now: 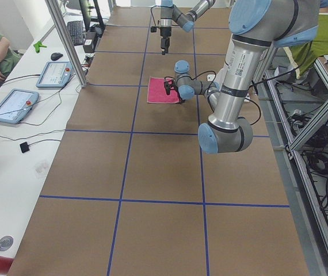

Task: Fold towel twice with both arms
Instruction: 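Lower the right gripper to the towel's other near corner while the left gripper holds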

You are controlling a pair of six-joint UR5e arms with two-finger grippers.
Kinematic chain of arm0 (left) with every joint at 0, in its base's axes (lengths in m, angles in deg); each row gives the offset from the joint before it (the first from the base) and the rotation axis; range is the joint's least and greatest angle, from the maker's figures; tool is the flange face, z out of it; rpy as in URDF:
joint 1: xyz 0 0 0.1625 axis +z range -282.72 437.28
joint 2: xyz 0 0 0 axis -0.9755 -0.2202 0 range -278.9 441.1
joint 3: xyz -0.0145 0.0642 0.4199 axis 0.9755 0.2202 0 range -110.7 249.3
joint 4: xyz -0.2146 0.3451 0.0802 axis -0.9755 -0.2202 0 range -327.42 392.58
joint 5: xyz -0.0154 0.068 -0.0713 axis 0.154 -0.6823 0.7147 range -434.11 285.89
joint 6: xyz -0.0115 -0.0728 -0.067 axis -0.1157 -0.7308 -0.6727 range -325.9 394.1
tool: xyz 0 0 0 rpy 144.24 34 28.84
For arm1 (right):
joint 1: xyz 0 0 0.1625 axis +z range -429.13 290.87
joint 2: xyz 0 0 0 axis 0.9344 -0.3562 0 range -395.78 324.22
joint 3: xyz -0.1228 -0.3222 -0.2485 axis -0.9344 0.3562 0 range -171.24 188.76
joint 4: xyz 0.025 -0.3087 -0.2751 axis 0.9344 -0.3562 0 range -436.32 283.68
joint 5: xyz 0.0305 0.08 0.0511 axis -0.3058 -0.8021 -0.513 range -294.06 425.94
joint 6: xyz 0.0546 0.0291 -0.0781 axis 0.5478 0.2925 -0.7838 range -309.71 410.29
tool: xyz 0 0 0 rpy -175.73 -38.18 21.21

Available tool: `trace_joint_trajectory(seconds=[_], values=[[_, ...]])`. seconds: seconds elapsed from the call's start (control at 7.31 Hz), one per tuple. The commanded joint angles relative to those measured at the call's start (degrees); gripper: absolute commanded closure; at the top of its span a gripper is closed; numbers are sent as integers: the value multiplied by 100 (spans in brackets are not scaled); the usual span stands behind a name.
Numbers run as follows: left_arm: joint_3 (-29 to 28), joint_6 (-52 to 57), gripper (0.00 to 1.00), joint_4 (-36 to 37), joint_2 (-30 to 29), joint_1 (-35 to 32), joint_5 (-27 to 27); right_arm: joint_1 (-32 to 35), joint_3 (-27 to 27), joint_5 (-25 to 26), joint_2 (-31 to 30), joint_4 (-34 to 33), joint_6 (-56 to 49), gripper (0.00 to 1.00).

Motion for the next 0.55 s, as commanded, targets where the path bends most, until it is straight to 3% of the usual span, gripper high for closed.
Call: trace_joint_trajectory(seconds=[0.0,0.14,0.41], values=[[27,-44,81,9,-28,1,7,-15,16,-3,-9,9,0,0],[36,-210,100,9,-46,1,7,-58,17,-3,-9,0,0,0],[54,-238,100,9,-125,9,16,-286,69,67,0,0,9,1]])
